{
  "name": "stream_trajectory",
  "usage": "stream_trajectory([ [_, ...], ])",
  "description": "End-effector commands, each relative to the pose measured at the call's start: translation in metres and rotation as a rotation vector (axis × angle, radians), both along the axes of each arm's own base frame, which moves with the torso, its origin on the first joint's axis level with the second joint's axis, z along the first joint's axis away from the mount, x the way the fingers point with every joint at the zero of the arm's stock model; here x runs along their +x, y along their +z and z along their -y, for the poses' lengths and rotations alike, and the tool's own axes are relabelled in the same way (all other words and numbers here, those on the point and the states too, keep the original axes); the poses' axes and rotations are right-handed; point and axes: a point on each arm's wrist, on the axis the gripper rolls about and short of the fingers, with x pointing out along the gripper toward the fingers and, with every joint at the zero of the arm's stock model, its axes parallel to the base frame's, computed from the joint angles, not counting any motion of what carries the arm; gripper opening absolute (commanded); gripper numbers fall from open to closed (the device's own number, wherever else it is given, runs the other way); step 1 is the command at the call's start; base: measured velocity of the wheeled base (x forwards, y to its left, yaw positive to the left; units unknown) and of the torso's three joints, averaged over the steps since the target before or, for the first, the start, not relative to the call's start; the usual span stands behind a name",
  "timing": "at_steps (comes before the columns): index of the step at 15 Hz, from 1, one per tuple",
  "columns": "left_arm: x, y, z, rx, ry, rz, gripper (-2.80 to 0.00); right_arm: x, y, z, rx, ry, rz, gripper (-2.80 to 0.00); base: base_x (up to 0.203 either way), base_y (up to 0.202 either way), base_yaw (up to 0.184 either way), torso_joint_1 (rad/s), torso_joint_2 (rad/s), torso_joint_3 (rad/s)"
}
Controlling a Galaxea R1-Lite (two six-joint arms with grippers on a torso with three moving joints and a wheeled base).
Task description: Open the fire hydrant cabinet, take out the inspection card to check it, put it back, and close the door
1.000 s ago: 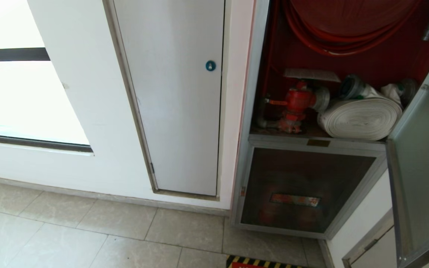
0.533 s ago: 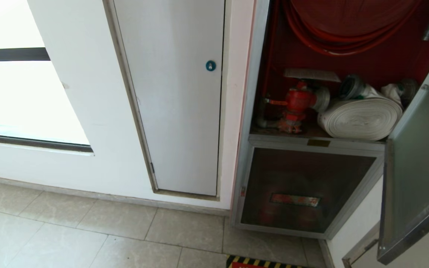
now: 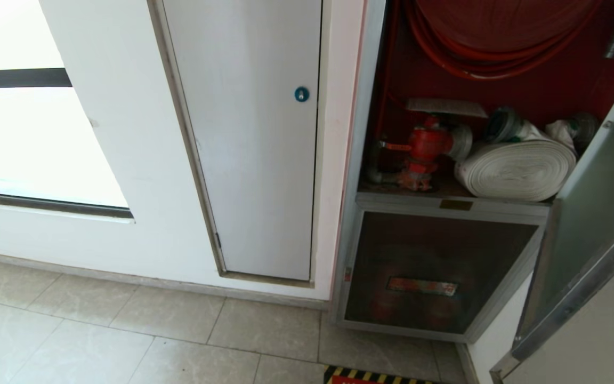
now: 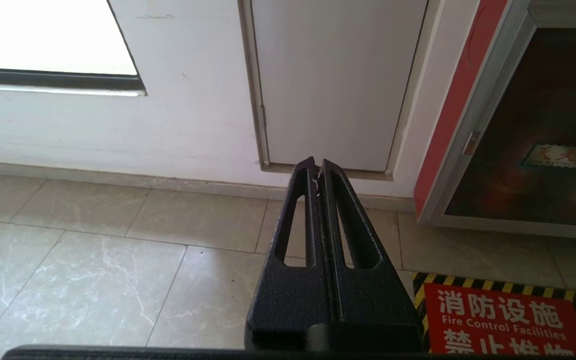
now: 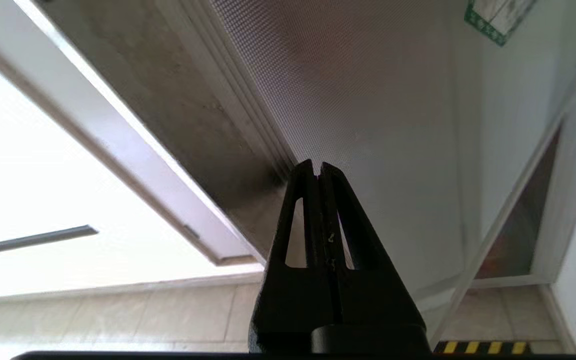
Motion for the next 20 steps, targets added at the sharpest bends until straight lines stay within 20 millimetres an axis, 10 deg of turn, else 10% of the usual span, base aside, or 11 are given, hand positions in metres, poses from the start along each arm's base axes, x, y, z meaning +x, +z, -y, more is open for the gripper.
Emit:
stream_trajectory([
  [1,0.000,0.000,0.000,0.000,0.000,-0.001,-2.80,0.015,0.001,0.000,0.018,0.056,-0.026,-2.80,0.000,0.000,0.000,0.000,0.00,0.000],
  [10,0.000,0.000,0.000,0.000,0.000,-0.001,-2.80,0.067,0.014,-0.013,0.030,0.185,-0.063,-2.80,0.000,0.000,0.000,0.000,0.00,0.000],
  [20,0.000,0.000,0.000,0.000,0.000,-0.001,-2.80,0.169,0.023,-0.047,0.020,0.192,-0.067,-2.80,0.000,0.000,0.000,0.000,0.00,0.000],
])
